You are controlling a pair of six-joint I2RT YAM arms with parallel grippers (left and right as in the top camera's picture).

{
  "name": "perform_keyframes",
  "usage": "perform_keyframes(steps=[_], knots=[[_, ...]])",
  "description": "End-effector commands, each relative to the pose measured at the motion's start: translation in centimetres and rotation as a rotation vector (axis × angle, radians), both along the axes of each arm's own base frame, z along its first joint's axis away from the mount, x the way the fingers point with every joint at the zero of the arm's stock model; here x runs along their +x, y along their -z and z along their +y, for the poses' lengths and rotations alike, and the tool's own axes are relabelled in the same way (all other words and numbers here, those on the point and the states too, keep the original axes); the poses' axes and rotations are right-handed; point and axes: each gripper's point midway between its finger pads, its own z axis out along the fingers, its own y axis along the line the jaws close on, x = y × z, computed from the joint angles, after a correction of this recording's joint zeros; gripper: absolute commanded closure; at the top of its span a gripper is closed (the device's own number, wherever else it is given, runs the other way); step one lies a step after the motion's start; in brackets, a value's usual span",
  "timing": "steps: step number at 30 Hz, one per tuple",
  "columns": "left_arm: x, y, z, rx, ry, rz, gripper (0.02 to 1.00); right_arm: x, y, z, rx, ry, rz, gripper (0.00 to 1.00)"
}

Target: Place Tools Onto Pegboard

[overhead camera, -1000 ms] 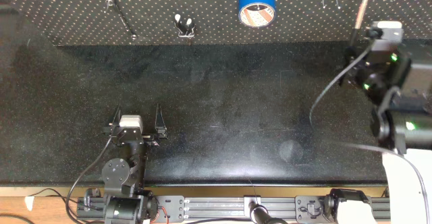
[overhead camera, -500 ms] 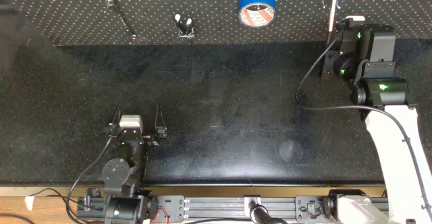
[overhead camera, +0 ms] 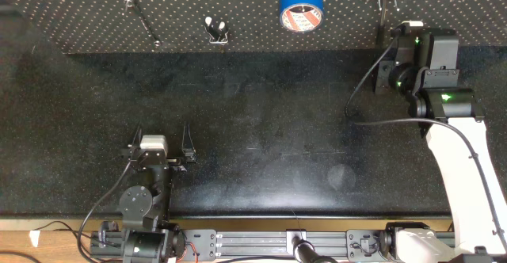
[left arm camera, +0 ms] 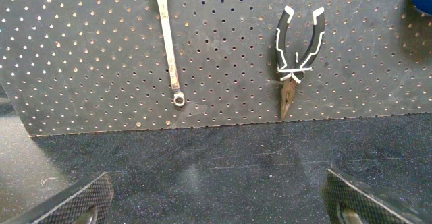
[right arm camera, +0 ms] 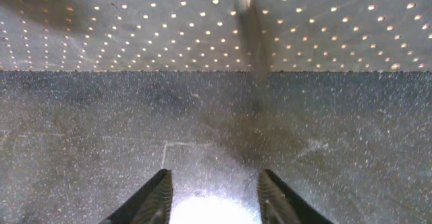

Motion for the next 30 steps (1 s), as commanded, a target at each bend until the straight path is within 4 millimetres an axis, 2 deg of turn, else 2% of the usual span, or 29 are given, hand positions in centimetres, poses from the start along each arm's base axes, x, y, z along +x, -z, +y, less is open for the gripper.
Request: perform_keyframes(steps=[1,3,4,6,8,12,16,19,23,27,30], knots=[[0.0,0.1,-0.2,0.012,0.008,0.001,0.023,0.5,-0.5,0.0,-0.01,0.001,-0.03,0.007],[0.0,0.1,-0.2,0.012,0.009,0.002,0.02,0.3,-1.9,-1.2,-0.059,0.049,-0.09,0.007],[0.0,0.1,-0.2,0.012,0.009,0.001,0.023,-0.1,-3.1,-1.9,-0.088,0.083,-0.173,0.007],[0.0,0.1,-0.2,0.012,0.009,0.001,0.023,-1.2,-4.4,-1.9,-0.075,0.094,-0.382,0.009],[0.0,0.1,-0.2,0.012,0.008,0.001,0.023,-4.5,-3.2,-1.8,0.009,0.148,-0.578,0.009],[0.0,0.1,-0.2,0.012,0.008,0.001,0.023,-8.9,0.0,-1.8,0.127,0.19,-0.81,0.009],[0.0,0.1,-0.2,0.012,0.008,0.001,0.023,-10.4,4.2,-1.6,0.087,0.178,-0.648,0.012],[0.0,0.1,-0.2,0.012,0.009,0.001,0.023,-12.4,6.4,-0.6,-0.014,0.078,-0.571,0.014],[0.0,0.1,-0.2,0.012,0.009,0.001,0.023,-12.8,1.8,-0.3,-0.164,-0.009,-0.797,0.014],[0.0,0.1,-0.2,0.012,0.008,0.001,0.023,-12.8,1.9,-0.3,-0.21,-0.035,-0.798,0.014],[0.0,0.1,-0.2,0.012,0.009,0.001,0.023,-12.7,1.8,-1.0,-0.222,-0.007,-0.798,0.016]])
